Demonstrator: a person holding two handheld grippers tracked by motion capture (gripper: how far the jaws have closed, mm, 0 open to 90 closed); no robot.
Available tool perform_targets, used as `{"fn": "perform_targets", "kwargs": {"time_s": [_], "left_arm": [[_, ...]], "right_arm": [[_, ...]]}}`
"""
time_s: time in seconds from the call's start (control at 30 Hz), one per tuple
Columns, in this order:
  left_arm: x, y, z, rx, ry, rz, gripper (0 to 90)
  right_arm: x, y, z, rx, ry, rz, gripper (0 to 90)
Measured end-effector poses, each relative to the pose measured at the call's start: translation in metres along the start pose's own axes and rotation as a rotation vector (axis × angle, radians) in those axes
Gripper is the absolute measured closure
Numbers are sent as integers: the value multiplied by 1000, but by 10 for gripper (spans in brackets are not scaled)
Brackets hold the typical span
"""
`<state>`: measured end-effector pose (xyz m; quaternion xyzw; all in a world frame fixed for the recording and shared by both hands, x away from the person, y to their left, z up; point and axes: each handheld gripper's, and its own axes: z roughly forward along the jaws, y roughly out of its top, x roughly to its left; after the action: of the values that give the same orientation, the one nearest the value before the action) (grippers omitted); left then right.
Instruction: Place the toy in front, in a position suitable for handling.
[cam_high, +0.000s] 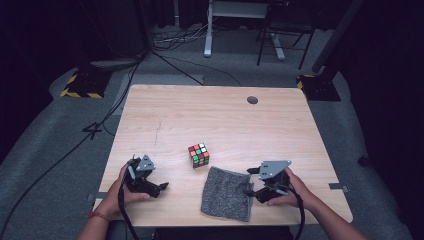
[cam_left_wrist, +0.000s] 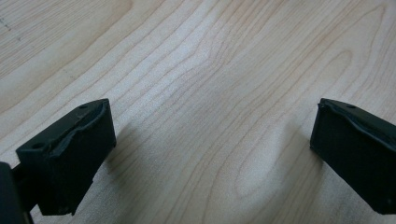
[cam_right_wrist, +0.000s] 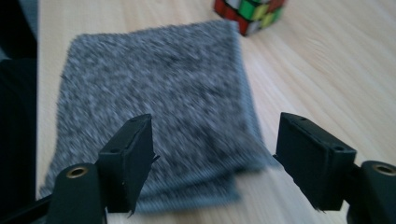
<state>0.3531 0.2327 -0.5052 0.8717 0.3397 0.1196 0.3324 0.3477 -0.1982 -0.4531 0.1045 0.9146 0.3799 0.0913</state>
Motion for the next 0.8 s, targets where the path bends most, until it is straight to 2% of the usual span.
{"fn": "perform_targets", "kwargs": {"time_s": [0.03,0.17,0.27,0.4,0.43,0.63,0.8], "left_arm": [[0,0,0,0,0,0,6],[0,0,0,0,0,0,6],[0,0,0,0,0,0,6],[0,0,0,0,0,0,6],[0,0,0,0,0,0,6],[0,0,0,0,0,0,6],[0,0,0,-1,1,-2,6]], "right_arm": [[1,3,5,5,5,-15,284],[5,7,18,-2,40,-16,289],[14,7,31,30,49,-48,303],[14,3,37,49,67,-32,302],[14,-3,42,77,64,-28,299],[6,-14,37,81,59,19,296],[-1,-25,29,72,50,34,297]]}}
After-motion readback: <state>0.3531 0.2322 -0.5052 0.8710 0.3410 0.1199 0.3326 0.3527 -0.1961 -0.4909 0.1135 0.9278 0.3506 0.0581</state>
